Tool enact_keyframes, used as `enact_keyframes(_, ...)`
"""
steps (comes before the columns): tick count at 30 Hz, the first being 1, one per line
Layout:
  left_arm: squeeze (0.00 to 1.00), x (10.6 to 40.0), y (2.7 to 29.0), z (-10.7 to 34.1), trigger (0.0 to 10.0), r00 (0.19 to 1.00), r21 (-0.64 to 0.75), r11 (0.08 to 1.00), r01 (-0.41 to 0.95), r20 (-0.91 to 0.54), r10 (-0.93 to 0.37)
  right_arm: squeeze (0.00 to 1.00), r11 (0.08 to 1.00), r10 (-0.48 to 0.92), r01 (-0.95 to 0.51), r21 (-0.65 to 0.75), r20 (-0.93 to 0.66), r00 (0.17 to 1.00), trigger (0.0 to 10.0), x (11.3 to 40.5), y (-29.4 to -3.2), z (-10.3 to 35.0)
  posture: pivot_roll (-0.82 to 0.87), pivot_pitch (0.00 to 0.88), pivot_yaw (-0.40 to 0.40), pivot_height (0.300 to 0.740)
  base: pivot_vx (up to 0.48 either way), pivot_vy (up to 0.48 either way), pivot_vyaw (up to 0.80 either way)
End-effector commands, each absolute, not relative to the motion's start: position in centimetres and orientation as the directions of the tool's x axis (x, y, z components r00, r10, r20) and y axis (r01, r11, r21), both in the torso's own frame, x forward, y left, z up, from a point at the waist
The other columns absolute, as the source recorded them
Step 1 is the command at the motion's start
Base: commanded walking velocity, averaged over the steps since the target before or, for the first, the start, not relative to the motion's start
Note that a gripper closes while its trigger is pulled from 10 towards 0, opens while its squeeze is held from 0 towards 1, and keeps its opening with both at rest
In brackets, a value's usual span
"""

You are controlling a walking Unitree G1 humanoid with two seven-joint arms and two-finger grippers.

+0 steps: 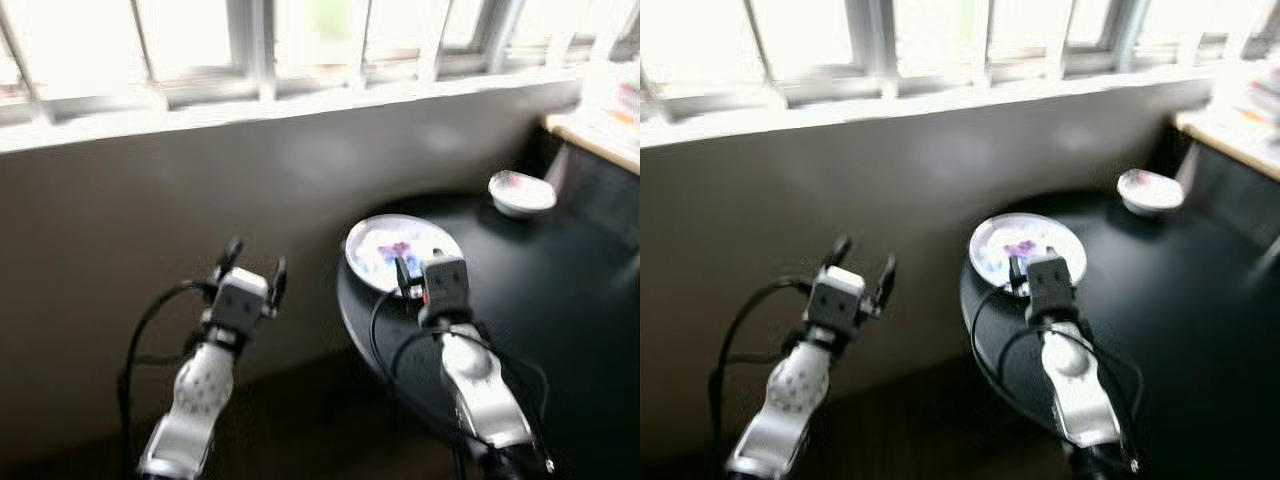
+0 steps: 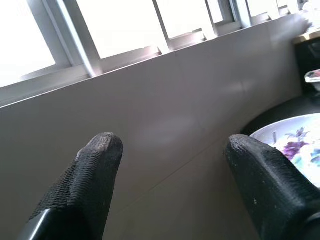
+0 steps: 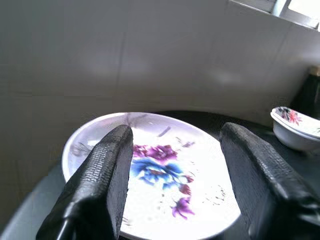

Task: Kitchen organization

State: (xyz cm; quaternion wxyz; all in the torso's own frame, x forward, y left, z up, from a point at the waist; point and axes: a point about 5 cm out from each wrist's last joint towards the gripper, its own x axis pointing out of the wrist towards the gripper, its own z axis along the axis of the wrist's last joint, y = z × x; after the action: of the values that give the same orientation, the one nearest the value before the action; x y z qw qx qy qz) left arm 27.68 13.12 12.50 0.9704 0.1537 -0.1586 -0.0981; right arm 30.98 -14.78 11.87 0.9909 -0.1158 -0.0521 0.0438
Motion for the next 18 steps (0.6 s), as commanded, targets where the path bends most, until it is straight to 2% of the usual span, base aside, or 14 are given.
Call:
enact_keyframes(1, 0.00, 27.6, 12.8, 12.4, 10.0, 0.931, 0.321, 0.935, 0.153, 0.270, -0.245, 0.00, 0.962, 0.123, -0.099, -0.255, 0.083, 0.989, 10.0, 31.1, -14.8, 11.9, 0.03, 0.000, -0.028, 0.740, 0.000, 0.000, 0.00)
enact_keyframes(8, 0.00, 27.7, 12.7, 12.2, 10.0, 0.933, 0.325, 0.932, 0.160, 0.259, -0.251, 0.00, 0.920, 0.329, -0.321, -0.225, -0.001, 0.944, 10.0, 30.8, -13.1, 11.3, 0.02, 0.000, -0.024, 0.740, 0.000, 0.000, 0.00)
enact_keyframes(11, 0.00, 27.7, 12.7, 12.2, 10.0, 0.934, 0.326, 0.932, 0.162, 0.256, -0.251, 0.00, 0.911, 0.361, -0.370, -0.184, -0.083, 0.929, 10.0, 31.5, -13.9, 11.1, 0.02, 0.000, -0.025, 0.740, 0.000, 0.000, 0.00)
enact_keyframes(12, 0.00, 27.8, 12.7, 12.2, 10.0, 0.934, 0.324, 0.932, 0.161, 0.255, -0.250, 0.00, 0.885, 0.404, -0.423, -0.194, -0.129, 0.906, 10.0, 31.8, -14.2, 11.0, 0.02, 0.000, -0.025, 0.740, 0.000, 0.000, 0.00)
enact_keyframes(18, 0.00, 27.8, 12.6, 12.2, 10.0, 0.935, 0.321, 0.933, 0.162, 0.251, -0.249, 0.00, 0.840, 0.421, -0.474, -0.265, -0.234, 0.877, 10.0, 32.9, -16.0, 10.8, 0.02, 0.000, -0.029, 0.740, 0.000, 0.000, 0.00)
